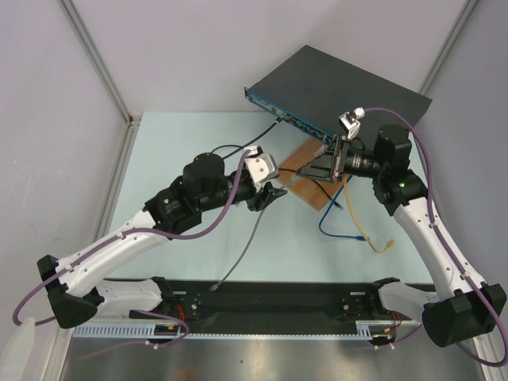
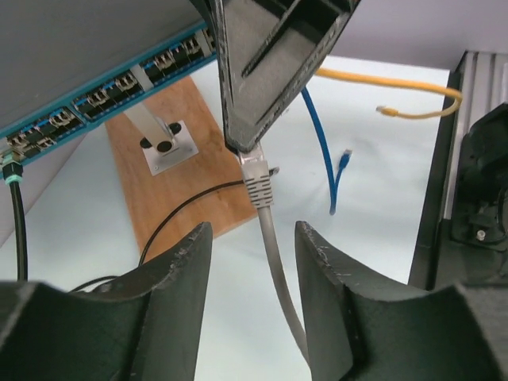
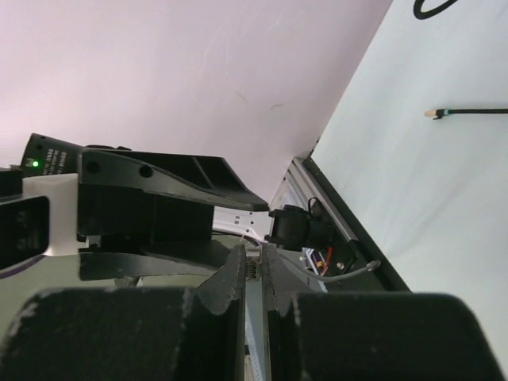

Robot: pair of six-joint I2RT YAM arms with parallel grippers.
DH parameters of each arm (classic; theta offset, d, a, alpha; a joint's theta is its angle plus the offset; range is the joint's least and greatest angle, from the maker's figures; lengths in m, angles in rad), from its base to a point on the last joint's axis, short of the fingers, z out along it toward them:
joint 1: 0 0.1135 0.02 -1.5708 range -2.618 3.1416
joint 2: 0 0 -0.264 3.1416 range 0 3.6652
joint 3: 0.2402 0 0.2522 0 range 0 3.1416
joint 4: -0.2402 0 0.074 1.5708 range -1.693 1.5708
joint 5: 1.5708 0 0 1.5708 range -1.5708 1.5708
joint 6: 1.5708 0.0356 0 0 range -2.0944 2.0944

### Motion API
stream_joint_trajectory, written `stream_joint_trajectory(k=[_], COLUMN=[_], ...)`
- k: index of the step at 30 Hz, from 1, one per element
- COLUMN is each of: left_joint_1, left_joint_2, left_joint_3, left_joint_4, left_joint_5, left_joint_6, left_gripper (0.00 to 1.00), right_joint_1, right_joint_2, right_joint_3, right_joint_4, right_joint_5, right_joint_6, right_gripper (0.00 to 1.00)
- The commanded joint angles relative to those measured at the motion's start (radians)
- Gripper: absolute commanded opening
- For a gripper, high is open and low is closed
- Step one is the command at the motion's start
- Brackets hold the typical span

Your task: Insert the plug into the switch port

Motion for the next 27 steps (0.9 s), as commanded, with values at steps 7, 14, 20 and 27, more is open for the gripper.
stream_joint_trajectory(k=[7, 14, 20, 27], left_joint_1=[-0.024, -0.036, -0.037, -0.040], left_joint_2=[0.006, 0.011, 0.034, 0.172], left_joint_3=[-0.005, -0.012, 0.028, 0.181], left_joint_4=[0.061, 0.085, 0.050, -0.180], left_joint_5=[-0.047, -0.047, 0.023, -0.036], left_joint_6=[0.071, 0.074, 0.027, -0.309], left_gripper=[0.32, 0.15, 0.00, 0.00], right_joint_1=[0.000, 0.000, -0.013, -0.173], right_joint_2=[-0.002, -0.005, -0.015, -0.001], right_joint_3=[-0.012, -0.024, -0.008, 0.253], right_joint_4=[0.117, 0.121, 0.077, -0.150], right_joint_5=[-0.062, -0.062, -0.031, 0.019], right_joint_6=[0.104, 0.113, 0.046, -0.195], right_gripper=[0.00, 0.00, 0.20, 0.79])
